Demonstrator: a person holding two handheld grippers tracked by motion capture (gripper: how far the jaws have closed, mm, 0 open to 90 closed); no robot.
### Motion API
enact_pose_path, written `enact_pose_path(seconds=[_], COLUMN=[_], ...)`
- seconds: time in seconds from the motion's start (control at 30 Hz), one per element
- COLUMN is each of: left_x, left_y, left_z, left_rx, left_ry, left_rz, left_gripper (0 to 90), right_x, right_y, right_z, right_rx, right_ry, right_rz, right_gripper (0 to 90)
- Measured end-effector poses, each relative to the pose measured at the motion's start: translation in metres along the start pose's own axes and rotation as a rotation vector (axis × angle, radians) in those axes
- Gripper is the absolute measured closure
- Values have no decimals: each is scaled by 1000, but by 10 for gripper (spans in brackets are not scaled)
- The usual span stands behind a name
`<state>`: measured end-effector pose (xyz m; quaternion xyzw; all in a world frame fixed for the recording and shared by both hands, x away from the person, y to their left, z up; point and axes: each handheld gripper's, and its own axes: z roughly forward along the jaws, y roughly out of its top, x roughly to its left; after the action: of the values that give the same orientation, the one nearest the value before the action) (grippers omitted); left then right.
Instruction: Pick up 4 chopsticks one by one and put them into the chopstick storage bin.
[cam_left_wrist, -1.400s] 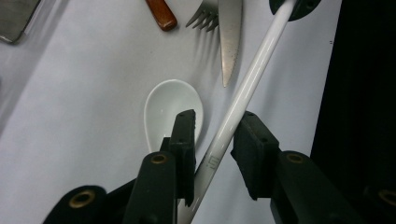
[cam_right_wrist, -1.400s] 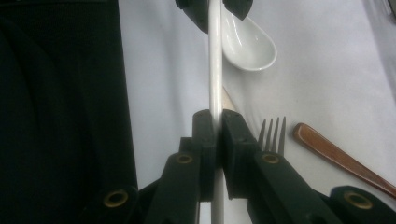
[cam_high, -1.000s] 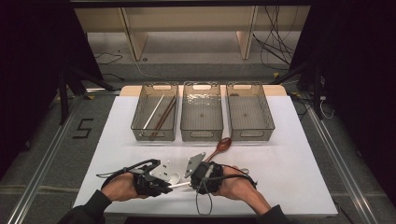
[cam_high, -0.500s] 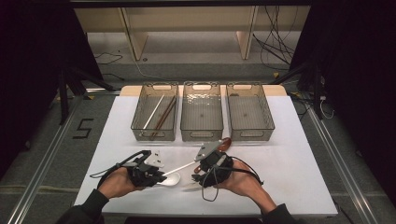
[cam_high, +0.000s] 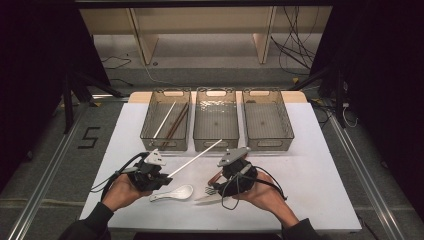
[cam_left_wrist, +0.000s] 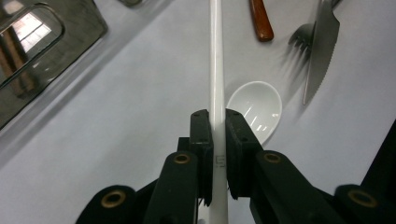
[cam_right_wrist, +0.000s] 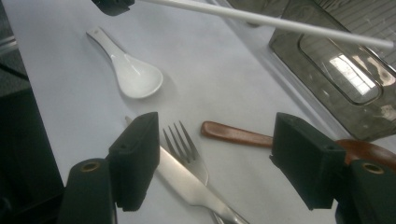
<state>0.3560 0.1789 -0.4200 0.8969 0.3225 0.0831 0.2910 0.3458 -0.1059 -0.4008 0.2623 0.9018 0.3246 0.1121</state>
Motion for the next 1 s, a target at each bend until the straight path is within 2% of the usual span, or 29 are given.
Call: enact_pose_path(seconds=[0.13, 0.27, 0.63, 1.0], left_x=[5, 10, 16, 27], left_y=[-1, -3, -2, 2], left_z=[-2, -3, -7, -12], left_rx=[-12, -27, -51, -84], left_ry=[12, 5, 31, 64], left_rz=[-39, -70, -109, -149], left_gripper=[824, 824, 824, 824], right_x=[-2, -5, -8, -12], right_y=[-3, -7, -18, -29], right_z=[-3, -4, -8, -12], right_rx=[-15, -21, -25, -39], right_ry=[-4, -5, -12, -34], right_rz=[29, 50, 73, 97], right_gripper=[320, 319, 316, 306])
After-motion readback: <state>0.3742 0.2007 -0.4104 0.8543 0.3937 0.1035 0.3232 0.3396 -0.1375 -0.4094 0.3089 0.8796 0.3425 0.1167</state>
